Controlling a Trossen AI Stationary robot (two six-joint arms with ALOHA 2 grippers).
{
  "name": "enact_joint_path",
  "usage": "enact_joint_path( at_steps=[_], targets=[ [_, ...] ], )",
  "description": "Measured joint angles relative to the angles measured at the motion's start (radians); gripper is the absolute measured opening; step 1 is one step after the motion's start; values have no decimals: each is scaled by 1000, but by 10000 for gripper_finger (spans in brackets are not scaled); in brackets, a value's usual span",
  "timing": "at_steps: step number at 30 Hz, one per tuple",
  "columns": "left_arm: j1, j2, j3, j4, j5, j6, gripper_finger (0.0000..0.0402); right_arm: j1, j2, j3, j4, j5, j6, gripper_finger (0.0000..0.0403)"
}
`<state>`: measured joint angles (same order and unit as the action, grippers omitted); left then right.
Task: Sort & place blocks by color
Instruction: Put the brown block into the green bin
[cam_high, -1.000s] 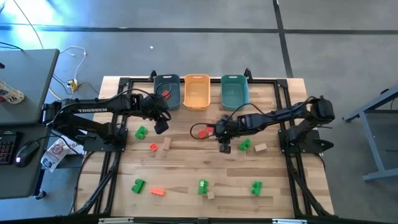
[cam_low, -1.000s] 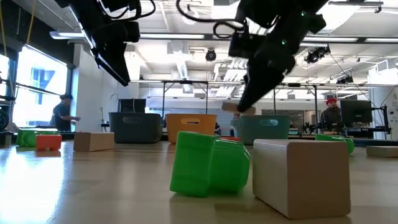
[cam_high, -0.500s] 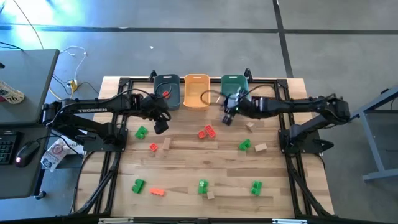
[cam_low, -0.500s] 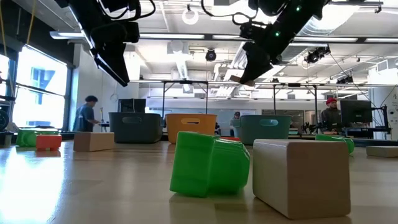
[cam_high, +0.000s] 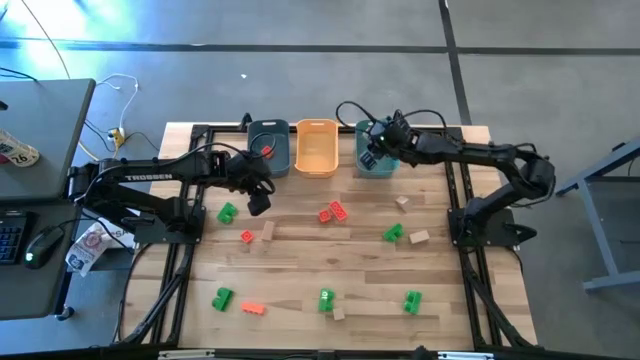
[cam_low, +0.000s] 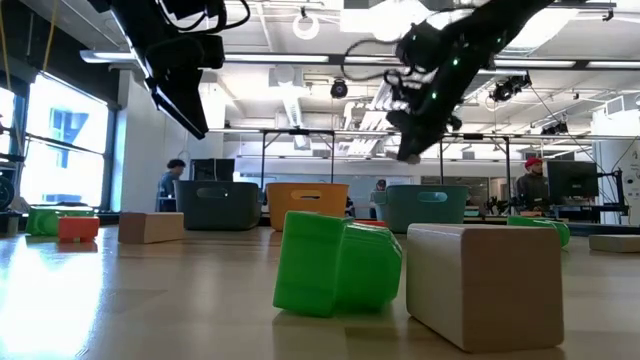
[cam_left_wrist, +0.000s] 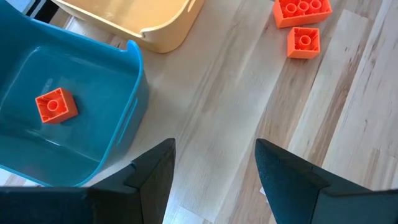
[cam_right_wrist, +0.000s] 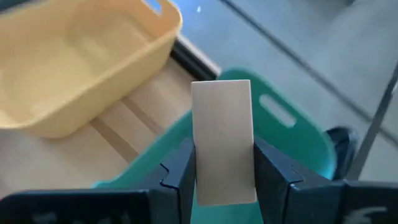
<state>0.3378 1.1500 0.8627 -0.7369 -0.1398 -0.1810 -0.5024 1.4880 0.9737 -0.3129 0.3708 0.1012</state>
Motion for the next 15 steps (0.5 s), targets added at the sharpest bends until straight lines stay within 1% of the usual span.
enact_joint_path(
  at_steps=[4,8,12,15],
  targets=[
    [0,0,0,0,0,0,209,-45,70,0,-1,-51,23,106],
    [0,0,0,-1,-3,0,209,-60,118,0,1,-85,40,106],
    [0,0,0,-1,-3,0,210,-60,135,0,-1,-96,57,108],
    [0,0,0,-1,-3,0,215,-60,135,0,-4,-96,54,116]
  ],
)
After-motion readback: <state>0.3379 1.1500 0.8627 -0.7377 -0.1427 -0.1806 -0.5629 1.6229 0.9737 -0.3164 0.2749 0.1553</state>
